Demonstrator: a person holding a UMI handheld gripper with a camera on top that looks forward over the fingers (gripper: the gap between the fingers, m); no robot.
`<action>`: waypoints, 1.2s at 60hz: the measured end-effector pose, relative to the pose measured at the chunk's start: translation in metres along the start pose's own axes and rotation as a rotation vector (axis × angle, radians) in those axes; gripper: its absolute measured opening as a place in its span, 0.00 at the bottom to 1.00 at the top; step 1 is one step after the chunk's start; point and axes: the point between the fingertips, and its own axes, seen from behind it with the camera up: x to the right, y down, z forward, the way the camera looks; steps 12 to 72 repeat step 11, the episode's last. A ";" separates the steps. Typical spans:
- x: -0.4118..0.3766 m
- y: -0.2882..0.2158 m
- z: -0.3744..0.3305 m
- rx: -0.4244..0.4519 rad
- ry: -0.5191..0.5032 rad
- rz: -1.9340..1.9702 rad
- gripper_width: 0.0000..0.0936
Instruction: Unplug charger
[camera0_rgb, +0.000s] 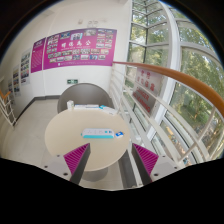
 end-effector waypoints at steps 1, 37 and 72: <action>-0.003 -0.002 -0.002 0.002 0.002 -0.002 0.92; -0.009 0.005 -0.025 0.001 -0.002 -0.011 0.91; -0.009 0.005 -0.025 0.001 -0.002 -0.011 0.91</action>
